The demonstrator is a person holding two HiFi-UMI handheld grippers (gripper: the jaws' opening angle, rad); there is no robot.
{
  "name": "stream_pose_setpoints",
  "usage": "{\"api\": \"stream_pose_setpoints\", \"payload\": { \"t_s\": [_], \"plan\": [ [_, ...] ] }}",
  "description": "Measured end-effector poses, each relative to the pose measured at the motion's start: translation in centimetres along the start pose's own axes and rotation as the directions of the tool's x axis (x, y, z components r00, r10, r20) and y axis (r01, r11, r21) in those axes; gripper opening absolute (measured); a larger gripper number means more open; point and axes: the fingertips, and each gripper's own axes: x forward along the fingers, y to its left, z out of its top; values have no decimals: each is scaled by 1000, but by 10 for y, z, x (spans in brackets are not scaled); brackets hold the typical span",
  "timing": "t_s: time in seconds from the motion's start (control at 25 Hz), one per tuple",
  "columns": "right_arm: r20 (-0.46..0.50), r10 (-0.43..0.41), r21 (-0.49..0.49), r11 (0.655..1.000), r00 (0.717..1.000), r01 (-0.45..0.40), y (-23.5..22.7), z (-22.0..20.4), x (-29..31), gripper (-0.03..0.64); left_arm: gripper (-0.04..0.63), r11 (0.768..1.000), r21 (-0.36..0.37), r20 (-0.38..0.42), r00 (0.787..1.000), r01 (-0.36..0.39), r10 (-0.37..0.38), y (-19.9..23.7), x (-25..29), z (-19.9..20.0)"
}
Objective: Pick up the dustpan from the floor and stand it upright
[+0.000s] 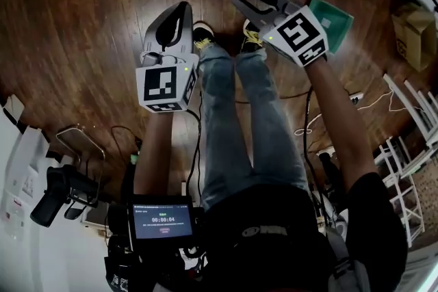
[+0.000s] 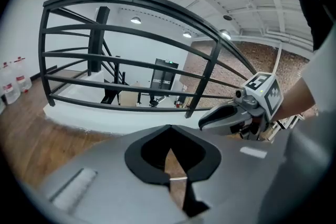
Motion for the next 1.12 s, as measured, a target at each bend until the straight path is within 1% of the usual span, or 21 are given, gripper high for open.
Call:
{"api": "stream_pose_setpoints", "payload": {
  "t_s": [0.04, 0.12, 0.24, 0.32, 0.4, 0.48, 0.64, 0.8, 0.96, 1.0, 1.04, 1.08, 1.12],
  "plan": [
    [-21, 36, -5, 999, 999, -36, -1, -14, 14, 109, 20, 1000, -5, 1, 1000, -1, 1, 2, 8, -13],
    [-82, 86, -21, 996, 993, -88, -3, -45, 42, 166, 19, 1000, -19, -14, 1000, -3, 3, 6, 22, -42],
    [-200, 96, -61, 992, 975, -110, -13, -105, 83, 166, 20, 999, -42, -48, 999, -19, 17, 17, 41, -88],
    [-267, 95, -69, 991, 959, -118, -24, -149, 111, 166, 20, 998, -40, -62, 997, -39, 36, 27, 54, -114],
    [-318, 96, -59, 991, 943, -121, -34, -192, 141, 166, 20, 998, -37, -75, 996, -54, 51, 38, 68, -140],
    [-364, 96, -55, 991, 926, -125, -42, -232, 171, 166, 20, 997, -49, -91, 994, -64, 60, 49, 83, -167],
    [-441, 95, -67, 988, 892, -138, -53, -294, 219, 166, 20, 994, -81, -127, 990, -78, 67, 67, 109, -209],
    [-536, 71, -91, 986, 841, -141, -67, -341, 248, 169, 20, 991, -109, -139, 988, -79, 64, 78, 121, -234],
    [-602, 72, -87, 984, 795, -155, -74, -375, 257, 166, 20, 991, -113, -150, 987, -73, 56, 80, 130, -249],
    [-614, 69, -94, 983, 786, -160, -75, -381, 257, 157, 20, 991, -114, -153, 987, -72, 54, 80, 132, -252],
    [-622, 60, -112, 980, 781, -165, -76, -386, 257, 121, 20, 990, -117, -155, 986, -73, 55, 81, 135, -253],
    [-625, 49, -133, 977, 779, -168, -79, -388, 257, 70, 20, 990, -121, -153, 987, -76, 57, 82, 138, -253],
    [-624, 40, -147, 975, 780, -168, -81, -389, 257, 69, 20, 989, -124, -149, 987, -78, 59, 82, 140, -252]
  ]
}}
